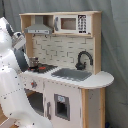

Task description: Play with the kitchen

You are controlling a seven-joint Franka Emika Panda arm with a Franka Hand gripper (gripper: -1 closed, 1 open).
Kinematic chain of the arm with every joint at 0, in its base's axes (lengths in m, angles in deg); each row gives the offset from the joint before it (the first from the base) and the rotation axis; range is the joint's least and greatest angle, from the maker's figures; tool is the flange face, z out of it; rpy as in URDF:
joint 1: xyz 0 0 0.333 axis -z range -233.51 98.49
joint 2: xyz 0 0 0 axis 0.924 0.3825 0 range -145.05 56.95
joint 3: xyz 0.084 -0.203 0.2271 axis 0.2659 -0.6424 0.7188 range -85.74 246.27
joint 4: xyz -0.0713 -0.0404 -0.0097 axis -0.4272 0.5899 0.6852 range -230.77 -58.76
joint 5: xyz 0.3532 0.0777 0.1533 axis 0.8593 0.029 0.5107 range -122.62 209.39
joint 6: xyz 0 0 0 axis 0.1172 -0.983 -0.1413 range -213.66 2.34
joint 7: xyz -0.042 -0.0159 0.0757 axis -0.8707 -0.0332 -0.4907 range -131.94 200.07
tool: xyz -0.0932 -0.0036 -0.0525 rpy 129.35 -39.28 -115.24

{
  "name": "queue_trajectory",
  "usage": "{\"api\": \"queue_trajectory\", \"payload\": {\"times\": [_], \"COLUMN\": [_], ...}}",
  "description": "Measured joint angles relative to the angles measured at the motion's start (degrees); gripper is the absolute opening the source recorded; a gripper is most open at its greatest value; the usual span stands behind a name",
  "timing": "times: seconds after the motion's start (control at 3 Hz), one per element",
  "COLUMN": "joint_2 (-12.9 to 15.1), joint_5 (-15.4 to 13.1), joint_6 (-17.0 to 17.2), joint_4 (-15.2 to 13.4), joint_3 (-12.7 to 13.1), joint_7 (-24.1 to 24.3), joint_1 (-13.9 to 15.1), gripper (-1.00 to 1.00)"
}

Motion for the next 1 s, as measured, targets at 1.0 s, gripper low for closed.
{"api": "queue_trajectory", "payload": {"times": [1.0], "joint_2": [1.9], "joint_5": [-11.74], "joint_6": [11.6], "joint_4": [0.39], "joint_3": [0.0], "joint_7": [-0.02], "joint_1": [-7.04], "gripper": [1.0]}}
